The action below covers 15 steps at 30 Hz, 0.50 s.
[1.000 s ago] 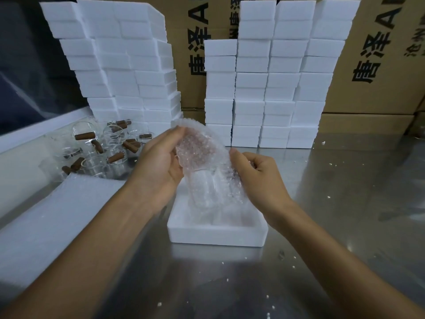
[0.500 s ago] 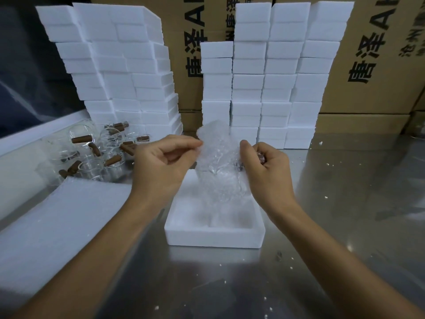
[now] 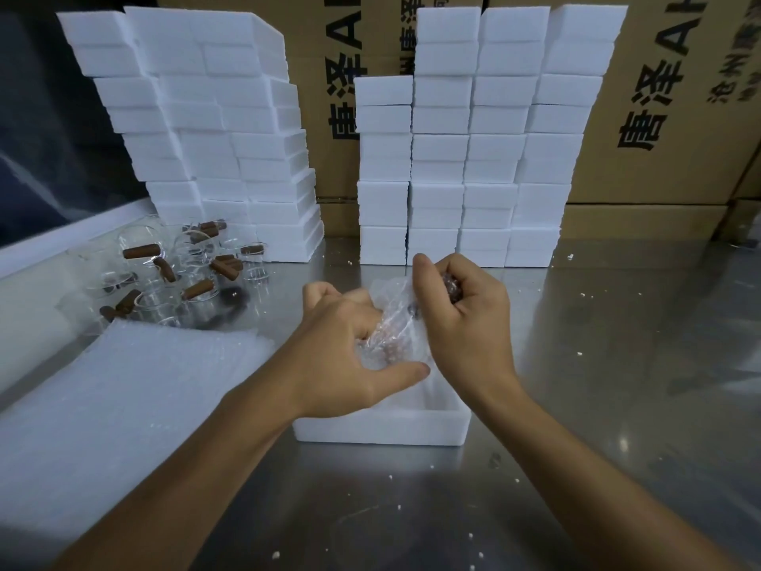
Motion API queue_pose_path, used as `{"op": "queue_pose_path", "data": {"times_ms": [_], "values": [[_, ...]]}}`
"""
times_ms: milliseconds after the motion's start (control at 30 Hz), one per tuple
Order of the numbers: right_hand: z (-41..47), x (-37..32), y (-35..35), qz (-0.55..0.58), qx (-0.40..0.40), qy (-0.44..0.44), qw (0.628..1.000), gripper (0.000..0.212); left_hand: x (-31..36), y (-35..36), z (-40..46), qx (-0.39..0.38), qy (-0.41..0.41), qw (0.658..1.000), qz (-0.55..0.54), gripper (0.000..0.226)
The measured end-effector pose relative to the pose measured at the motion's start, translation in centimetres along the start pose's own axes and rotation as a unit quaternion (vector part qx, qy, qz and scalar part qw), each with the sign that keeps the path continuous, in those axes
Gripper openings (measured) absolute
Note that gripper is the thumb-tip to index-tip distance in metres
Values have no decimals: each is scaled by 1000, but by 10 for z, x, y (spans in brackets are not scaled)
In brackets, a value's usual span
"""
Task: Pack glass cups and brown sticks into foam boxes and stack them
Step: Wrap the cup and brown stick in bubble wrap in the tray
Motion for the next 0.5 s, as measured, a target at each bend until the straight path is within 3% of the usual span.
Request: {"op": "queue_pose_path", "data": {"times_ms": [67, 167, 233, 333, 400, 500], "values": [[2, -1, 0, 18, -1, 13, 1000, 41, 5, -2, -1, 41, 44, 998, 18, 33], [5, -2, -3, 56, -14, 43, 997, 44, 9, -5, -1, 190, 125, 971, 69, 48], [5, -3, -2, 93, -46, 69, 992, 42, 5, -10, 2, 242, 99, 965, -9, 46], [6, -2, 3, 205, -118, 160, 958, 30, -8, -13, 3, 211, 0, 940, -267, 41], [9, 0, 1, 243, -138, 193, 941, 15, -15, -17, 2, 192, -4, 945, -263, 37], [11, -3, -5, 191, -133, 133, 963, 15, -18, -16, 2, 126, 7, 968, -215, 41]]}}
Point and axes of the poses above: each hand's wrist, its own z-axis towards the middle knuckle, its own y-axis out of the palm, x = y × z, the point moved 3 cm from there along z, towards the middle knuckle, and after that the axes turned 15 degrees about -z, right-handed, at the moved point
